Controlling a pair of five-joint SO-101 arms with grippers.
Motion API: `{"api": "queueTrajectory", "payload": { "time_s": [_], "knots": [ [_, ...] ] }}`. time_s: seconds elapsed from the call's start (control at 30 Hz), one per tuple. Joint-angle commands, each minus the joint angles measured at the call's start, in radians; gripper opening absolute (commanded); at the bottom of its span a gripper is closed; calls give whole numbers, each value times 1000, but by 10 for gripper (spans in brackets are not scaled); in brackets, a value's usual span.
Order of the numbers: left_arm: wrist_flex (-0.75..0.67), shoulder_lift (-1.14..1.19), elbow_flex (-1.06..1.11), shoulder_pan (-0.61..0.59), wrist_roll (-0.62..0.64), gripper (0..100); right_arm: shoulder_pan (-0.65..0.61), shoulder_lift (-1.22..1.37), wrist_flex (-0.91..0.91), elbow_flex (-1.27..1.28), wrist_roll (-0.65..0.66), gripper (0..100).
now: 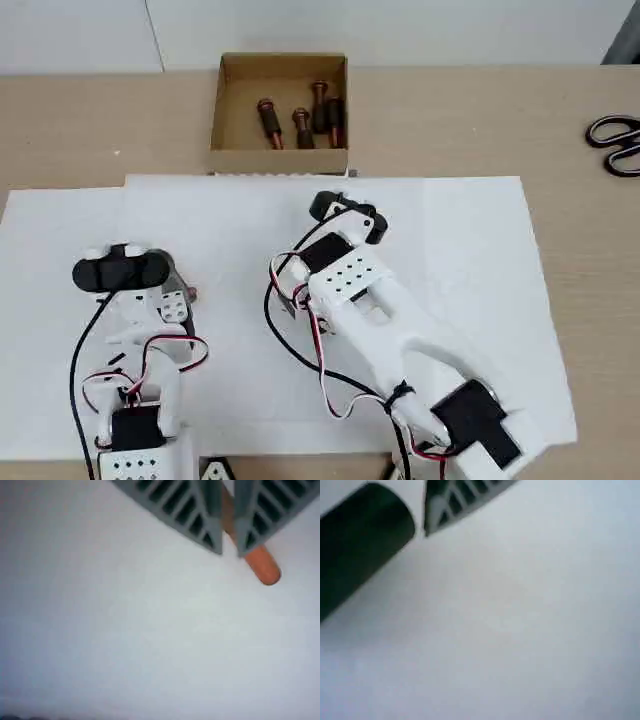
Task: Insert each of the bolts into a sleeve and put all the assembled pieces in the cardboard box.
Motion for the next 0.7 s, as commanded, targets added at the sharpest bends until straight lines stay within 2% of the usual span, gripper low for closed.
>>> {"api": "queueTrajectory", "payload": {
  "time_s": [0.0, 0.27, 0.67],
  "knots": [
    [-18, -2, -4, 3, 0, 10, 8, 10, -8, -51, -9, 147],
    [-18, -2, -4, 5, 0, 10, 102, 93, -8, -72, -3, 144],
    [-18, -2, -4, 5, 0, 10, 110, 139, -8, -72, -6, 141]
  ]
}}
